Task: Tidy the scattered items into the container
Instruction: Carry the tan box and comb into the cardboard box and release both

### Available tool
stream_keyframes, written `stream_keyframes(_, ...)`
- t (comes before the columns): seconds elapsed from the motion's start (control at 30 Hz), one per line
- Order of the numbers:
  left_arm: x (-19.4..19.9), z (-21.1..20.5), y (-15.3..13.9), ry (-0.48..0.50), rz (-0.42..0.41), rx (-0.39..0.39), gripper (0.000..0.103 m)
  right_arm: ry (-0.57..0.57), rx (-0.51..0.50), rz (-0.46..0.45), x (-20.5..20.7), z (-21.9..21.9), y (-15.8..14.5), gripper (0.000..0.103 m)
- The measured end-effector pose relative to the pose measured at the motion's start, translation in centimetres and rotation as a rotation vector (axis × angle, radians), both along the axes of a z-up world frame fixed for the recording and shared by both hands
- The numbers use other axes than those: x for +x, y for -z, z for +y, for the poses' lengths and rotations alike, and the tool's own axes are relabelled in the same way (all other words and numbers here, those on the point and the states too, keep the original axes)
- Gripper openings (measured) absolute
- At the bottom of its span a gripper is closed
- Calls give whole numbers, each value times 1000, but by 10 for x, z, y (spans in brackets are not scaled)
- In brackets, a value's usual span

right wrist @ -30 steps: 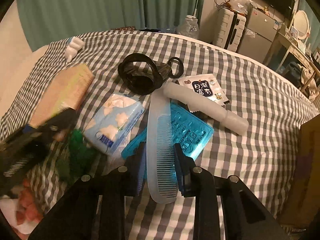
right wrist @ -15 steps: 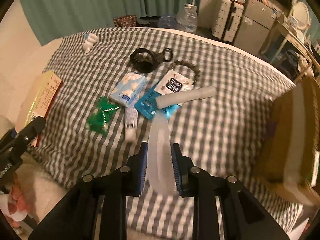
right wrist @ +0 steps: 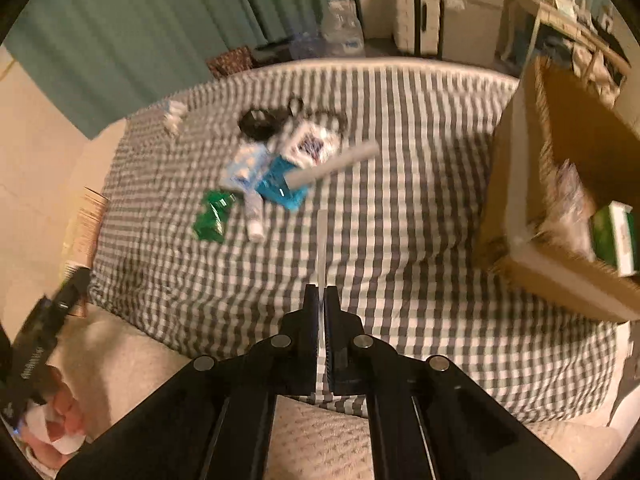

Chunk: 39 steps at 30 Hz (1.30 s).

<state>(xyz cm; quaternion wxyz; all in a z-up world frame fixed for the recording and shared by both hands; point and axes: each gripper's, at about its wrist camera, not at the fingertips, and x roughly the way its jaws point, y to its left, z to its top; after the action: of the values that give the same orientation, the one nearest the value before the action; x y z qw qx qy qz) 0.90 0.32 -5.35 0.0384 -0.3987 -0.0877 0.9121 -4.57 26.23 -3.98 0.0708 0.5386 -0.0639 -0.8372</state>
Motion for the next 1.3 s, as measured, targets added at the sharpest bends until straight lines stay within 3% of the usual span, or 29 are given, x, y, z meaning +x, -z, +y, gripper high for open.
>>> stream_keyframes(0.23,-6,58,-45,110,65,4,76,72,14,272,29,49,-108,3)
stream_keyframes(0.4,-21,146,-76,268,99,30,76,219,84,377,39,119,-146,3)
stream_keyframes(0.5,-30,205,-86,363,112,29,76,307,72,391,40,165,-146,3)
stream_keyframes(0.67,-48,310,-79,529,107,33,76,469,29,348,40,228,-114,3)
stream_keyframes(0.77,-55,354,-67,562,120,-62,76,498,11,318,34,245,-96,3)
stream_keyframes(0.93,-69,393,-46,588,104,-76,80,524,-9,295,24,265,-78,3)
stream_keyframes(1.0,-75,400,-36,588,77,-102,98,548,-22,302,22,270,-76,13)
stream_keyframes(1.07,-73,401,-30,587,85,-125,100,576,-26,305,21,275,-78,82)
stream_keyframes(1.1,-70,400,-29,602,99,-128,101,605,-23,333,25,276,-81,88)
stream_keyframes(1.2,-65,383,-36,592,139,-140,101,622,-36,376,28,279,-91,87)
stream_keyframes(1.3,-56,354,-54,518,219,-136,101,604,-20,406,31,267,-100,87)
